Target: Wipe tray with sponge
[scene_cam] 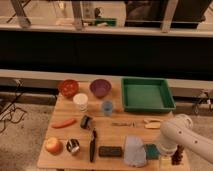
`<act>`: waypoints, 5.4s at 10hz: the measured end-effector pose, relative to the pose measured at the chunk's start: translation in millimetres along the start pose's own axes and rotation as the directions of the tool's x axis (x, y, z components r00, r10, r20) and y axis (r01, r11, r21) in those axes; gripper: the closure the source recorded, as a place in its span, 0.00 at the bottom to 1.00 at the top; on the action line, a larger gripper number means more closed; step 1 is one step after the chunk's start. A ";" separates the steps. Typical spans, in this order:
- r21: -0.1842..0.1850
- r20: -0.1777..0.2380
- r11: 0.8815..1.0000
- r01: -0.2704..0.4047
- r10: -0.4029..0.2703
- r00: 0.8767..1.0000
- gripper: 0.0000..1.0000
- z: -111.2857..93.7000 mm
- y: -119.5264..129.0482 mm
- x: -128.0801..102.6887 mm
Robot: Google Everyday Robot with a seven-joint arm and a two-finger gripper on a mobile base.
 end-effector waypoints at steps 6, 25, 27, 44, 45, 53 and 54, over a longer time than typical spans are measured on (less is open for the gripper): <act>-0.001 0.001 1.000 0.000 0.000 1.000 0.20 0.8 0.2 -0.2; -0.001 0.001 1.000 0.000 0.000 1.000 0.20 0.8 0.2 -0.2; -0.001 0.001 1.000 0.000 0.000 1.000 0.20 0.8 0.2 -0.2; -0.001 0.001 1.000 0.000 0.000 1.000 0.20 0.8 0.2 -0.3; -0.001 0.001 1.000 0.000 0.000 1.000 0.20 0.8 0.2 -0.2; -0.001 0.001 1.000 0.000 0.000 1.000 0.83 0.8 0.2 -0.3; -0.001 0.001 1.000 0.000 0.000 1.000 0.94 0.8 0.2 -0.3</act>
